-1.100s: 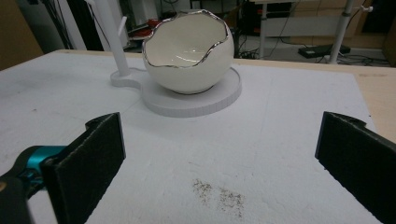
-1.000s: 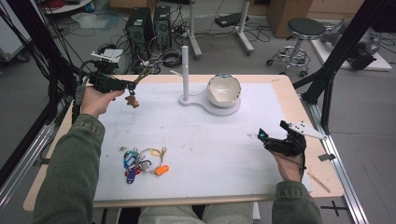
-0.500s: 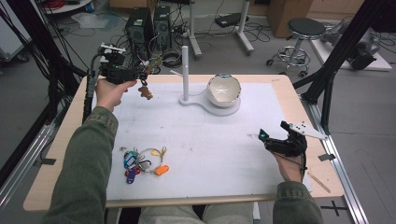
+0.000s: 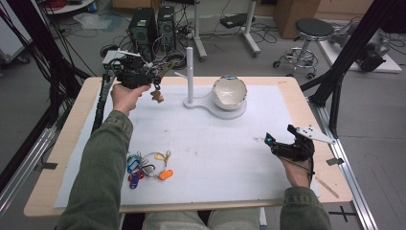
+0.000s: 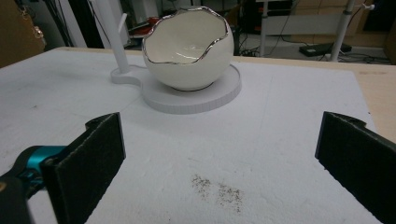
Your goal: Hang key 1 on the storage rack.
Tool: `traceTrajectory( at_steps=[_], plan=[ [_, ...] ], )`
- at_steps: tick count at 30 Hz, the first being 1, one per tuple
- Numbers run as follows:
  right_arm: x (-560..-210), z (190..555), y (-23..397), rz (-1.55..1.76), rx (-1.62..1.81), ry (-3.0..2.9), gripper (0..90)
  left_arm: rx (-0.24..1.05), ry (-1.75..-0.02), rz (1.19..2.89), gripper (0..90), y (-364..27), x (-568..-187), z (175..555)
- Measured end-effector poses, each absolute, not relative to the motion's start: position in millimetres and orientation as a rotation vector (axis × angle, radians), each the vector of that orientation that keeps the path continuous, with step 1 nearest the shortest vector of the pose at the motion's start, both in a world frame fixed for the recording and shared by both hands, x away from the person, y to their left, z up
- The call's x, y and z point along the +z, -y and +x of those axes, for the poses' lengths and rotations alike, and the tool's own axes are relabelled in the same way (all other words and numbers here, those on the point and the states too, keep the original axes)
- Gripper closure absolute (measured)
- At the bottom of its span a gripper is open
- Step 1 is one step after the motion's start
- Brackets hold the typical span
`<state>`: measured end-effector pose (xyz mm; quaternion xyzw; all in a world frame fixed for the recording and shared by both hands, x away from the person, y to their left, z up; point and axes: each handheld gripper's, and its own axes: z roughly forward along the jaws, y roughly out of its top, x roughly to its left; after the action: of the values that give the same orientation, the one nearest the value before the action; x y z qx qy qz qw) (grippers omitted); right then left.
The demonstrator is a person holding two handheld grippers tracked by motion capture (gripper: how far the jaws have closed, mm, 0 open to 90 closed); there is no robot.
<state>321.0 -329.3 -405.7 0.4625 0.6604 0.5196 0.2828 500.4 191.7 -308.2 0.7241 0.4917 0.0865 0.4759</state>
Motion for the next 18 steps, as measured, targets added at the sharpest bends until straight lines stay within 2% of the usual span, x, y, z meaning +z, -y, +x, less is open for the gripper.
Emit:
traceTrajectory(
  at_steps=[18],
  plan=[
    [-406.5,320.6,328.8,1.232,1.369,-1.78,0.7,0.132,-1.192,1.837,71.7,-168.6,-328.9,508.9]
  ],
)
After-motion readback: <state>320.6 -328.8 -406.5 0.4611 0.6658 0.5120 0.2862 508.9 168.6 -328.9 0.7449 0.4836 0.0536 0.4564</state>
